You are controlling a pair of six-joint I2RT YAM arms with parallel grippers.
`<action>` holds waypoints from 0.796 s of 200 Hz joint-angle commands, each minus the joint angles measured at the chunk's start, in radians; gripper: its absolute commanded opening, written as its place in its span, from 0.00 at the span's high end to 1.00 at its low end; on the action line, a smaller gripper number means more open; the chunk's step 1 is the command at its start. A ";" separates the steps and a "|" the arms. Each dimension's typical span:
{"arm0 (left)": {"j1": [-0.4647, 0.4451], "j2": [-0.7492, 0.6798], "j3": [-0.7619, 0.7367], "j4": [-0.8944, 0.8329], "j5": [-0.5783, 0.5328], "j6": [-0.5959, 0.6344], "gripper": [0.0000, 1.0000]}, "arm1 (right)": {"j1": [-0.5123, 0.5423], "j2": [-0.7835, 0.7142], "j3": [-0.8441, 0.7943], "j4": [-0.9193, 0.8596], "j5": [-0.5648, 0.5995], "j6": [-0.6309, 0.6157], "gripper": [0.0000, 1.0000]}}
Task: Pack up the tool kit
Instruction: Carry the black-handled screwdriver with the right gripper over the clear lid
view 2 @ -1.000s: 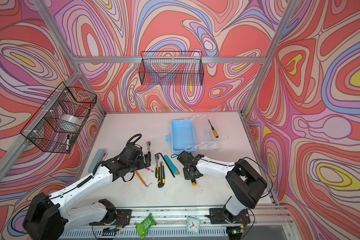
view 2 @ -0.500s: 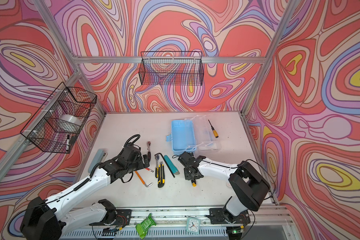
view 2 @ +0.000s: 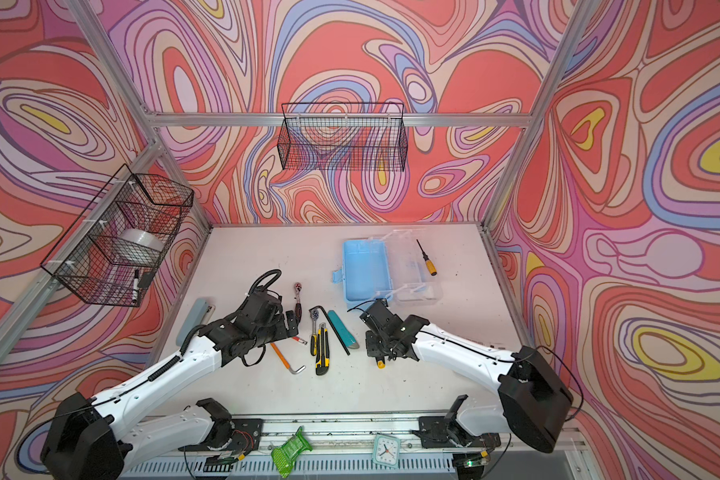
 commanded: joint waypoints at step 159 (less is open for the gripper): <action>0.004 0.029 0.033 -0.018 -0.007 0.009 0.00 | -0.434 0.010 0.286 -0.051 -0.106 -0.407 1.00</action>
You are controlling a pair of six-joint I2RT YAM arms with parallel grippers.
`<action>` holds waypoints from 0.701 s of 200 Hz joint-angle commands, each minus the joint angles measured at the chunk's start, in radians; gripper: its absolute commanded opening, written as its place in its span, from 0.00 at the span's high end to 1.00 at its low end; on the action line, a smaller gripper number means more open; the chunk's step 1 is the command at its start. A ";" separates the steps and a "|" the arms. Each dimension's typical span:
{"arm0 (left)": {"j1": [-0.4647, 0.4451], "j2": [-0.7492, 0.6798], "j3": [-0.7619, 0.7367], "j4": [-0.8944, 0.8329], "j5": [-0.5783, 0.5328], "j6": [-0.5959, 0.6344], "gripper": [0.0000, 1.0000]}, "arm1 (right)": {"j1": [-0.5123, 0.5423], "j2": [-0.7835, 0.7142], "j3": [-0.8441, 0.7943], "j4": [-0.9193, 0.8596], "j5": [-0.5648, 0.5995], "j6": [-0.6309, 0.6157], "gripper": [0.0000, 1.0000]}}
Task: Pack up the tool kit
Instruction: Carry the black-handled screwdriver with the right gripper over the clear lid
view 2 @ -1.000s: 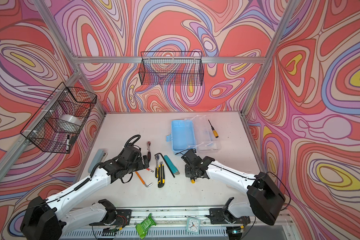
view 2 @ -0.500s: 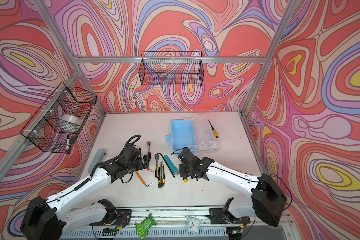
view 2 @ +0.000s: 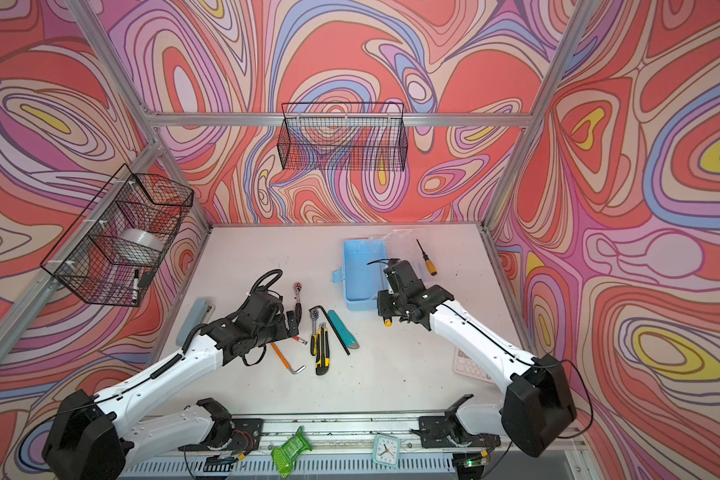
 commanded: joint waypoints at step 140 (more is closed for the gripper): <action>0.002 0.072 0.081 -0.039 -0.006 0.028 0.00 | -0.398 0.365 0.406 -0.003 -0.079 -0.470 1.00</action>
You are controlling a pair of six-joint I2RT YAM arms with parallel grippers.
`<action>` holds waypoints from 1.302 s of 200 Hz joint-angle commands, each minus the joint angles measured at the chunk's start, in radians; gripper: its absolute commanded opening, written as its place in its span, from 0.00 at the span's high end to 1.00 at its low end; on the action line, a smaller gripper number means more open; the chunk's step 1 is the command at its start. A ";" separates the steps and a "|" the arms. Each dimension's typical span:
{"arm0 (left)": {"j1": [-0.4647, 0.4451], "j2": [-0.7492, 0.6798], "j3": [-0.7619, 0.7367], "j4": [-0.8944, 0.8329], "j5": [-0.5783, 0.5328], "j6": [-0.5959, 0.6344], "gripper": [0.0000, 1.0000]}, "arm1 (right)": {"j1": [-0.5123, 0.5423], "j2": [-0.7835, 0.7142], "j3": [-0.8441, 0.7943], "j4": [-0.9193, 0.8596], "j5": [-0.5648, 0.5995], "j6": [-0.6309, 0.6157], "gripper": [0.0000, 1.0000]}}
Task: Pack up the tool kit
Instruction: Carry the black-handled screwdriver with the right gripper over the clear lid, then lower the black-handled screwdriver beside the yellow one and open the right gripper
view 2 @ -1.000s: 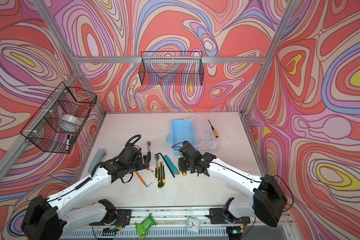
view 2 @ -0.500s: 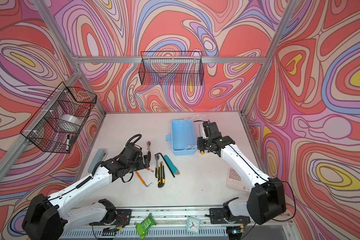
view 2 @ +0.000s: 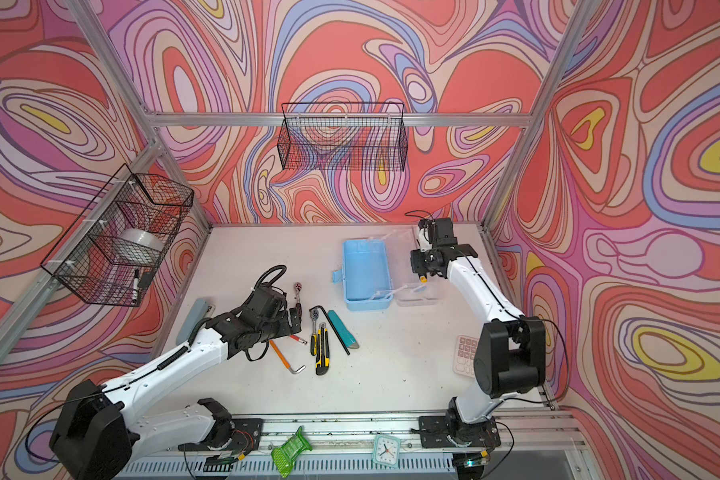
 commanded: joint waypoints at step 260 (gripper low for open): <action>0.002 0.083 0.074 -0.050 -0.020 -0.016 0.04 | -0.032 -0.042 -0.033 0.114 -0.049 0.083 0.34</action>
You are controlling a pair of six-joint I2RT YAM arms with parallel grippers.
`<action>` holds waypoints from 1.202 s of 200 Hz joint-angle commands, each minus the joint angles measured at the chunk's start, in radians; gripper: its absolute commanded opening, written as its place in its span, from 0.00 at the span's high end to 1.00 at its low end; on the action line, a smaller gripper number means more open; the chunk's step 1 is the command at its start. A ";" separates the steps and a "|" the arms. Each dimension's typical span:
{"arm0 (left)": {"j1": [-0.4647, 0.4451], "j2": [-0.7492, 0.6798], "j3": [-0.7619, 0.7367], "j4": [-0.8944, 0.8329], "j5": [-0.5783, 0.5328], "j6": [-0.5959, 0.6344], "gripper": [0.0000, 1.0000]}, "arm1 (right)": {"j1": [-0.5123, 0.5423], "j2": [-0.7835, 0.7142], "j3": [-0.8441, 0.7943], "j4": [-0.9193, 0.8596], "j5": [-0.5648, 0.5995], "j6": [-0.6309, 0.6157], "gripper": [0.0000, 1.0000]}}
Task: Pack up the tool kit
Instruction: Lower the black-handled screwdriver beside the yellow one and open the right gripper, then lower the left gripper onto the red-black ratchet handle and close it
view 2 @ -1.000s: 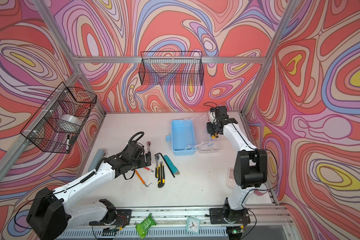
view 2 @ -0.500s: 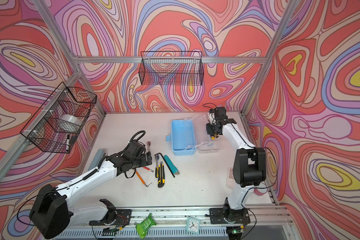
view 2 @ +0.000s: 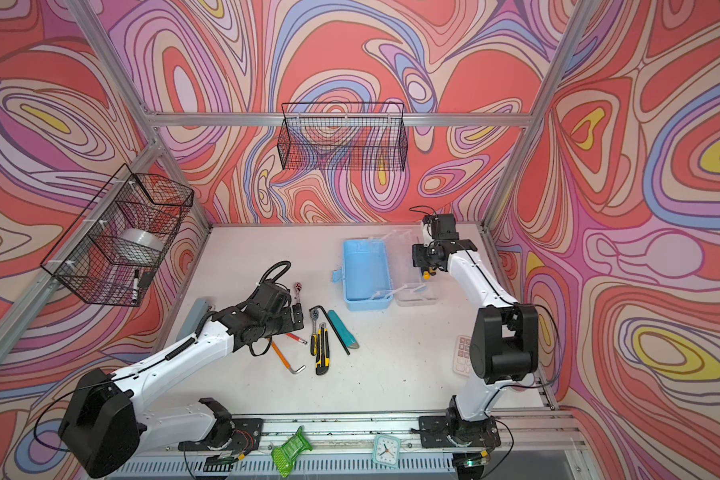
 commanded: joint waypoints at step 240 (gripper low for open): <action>0.142 0.513 0.360 0.027 0.049 0.144 0.51 | 0.195 -0.404 -0.452 0.232 0.047 0.285 0.30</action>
